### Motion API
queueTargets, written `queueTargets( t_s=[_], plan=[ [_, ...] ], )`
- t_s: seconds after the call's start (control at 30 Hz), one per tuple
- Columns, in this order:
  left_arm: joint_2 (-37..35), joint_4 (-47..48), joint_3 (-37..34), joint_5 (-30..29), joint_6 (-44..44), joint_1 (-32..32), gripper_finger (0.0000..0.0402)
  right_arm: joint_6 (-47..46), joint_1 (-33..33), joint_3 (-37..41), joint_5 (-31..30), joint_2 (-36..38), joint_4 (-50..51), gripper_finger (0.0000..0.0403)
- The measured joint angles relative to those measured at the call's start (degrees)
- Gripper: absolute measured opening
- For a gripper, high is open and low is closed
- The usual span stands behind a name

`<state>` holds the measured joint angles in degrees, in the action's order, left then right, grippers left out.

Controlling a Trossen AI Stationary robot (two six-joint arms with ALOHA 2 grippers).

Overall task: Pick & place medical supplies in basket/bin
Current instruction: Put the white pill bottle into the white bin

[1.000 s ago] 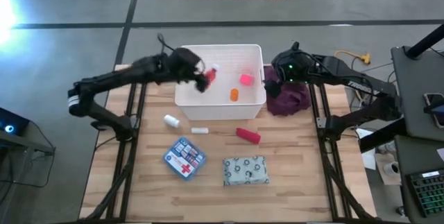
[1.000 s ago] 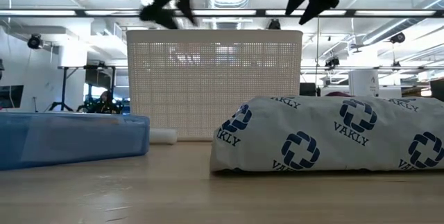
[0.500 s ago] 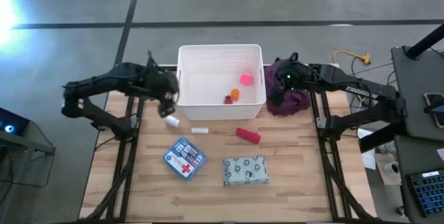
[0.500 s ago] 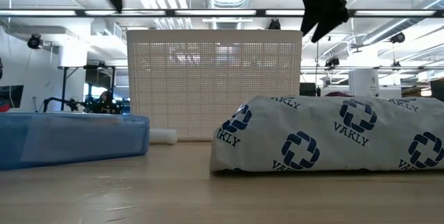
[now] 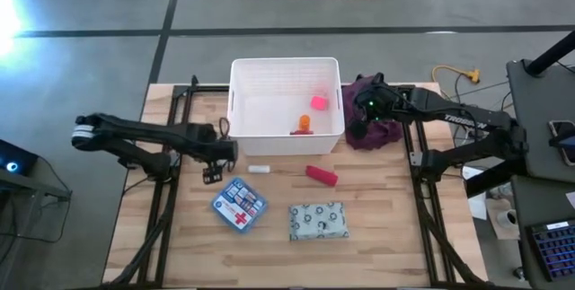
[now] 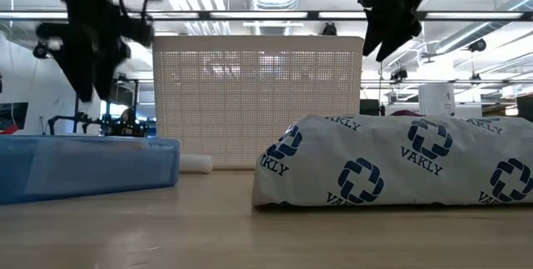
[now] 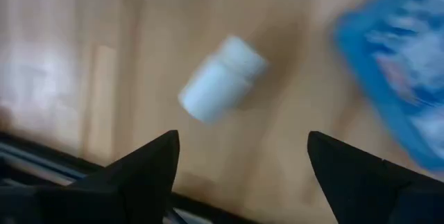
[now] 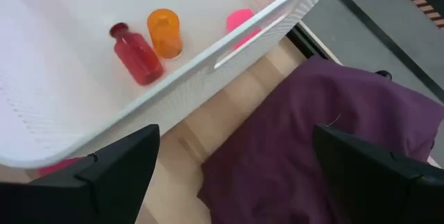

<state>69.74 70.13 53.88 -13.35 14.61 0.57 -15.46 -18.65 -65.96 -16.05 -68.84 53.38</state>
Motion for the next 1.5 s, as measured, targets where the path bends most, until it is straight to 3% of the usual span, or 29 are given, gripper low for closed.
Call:
queueTargets(
  t_s=[0.27,0.57,0.67,0.8,0.93,1.07,1.2,1.27,1.4,1.5],
  plan=[
    [5.1,-9.1,-7.5,-0.2,-12.8,-2.0,0.0299,-0.1,0.0,0.4,0.0,0.0,-0.4,0.0368],
    [10.2,-15.2,-11.5,-0.3,-15.0,-7.5,0.0299,-0.4,0.0,0.5,0.0,0.0,-0.4,0.0368],
    [12.6,-15.3,-11.1,3.9,-16.6,-8.6,0.0294,-0.5,0.0,0.6,0.0,0.0,-0.4,0.0368],
    [15.0,-15.6,-10.2,5.2,-17.2,-8.5,0.0263,-0.8,0.0,0.6,0.0,0.0,-0.2,0.0368],
    [15.5,-15.5,-9.0,5.7,-16.1,-8.5,0.0207,-1.1,0.0,0.6,0.0,0.0,-0.2,0.0368],
    [14.0,-14.4,-7.7,7.8,-10.6,-8.5,0.0157,-1.3,0.0,0.6,0.0,0.0,-0.1,0.0368],
    [9.3,-11.9,-7.0,10.8,-2.1,-8.4,0.0141,-1.7,0.0,0.6,-0.1,0.0,0.0,0.0368],
    [5.3,-11.7,-7.0,10.9,6.6,-8.3,0.0140,-1.9,0.0,0.6,-0.1,0.0,-0.1,0.0368],
    [-3.1,-13.7,-8.0,9.8,33.3,-8.8,0.0139,-2.2,0.0,0.6,-0.1,0.0,-0.1,0.0368],
    [-7.0,-15.4,-10.2,7.0,46.1,-8.5,0.0140,-2.4,0.0,0.6,-0.3,0.0,-0.2,0.0368]
  ],
)
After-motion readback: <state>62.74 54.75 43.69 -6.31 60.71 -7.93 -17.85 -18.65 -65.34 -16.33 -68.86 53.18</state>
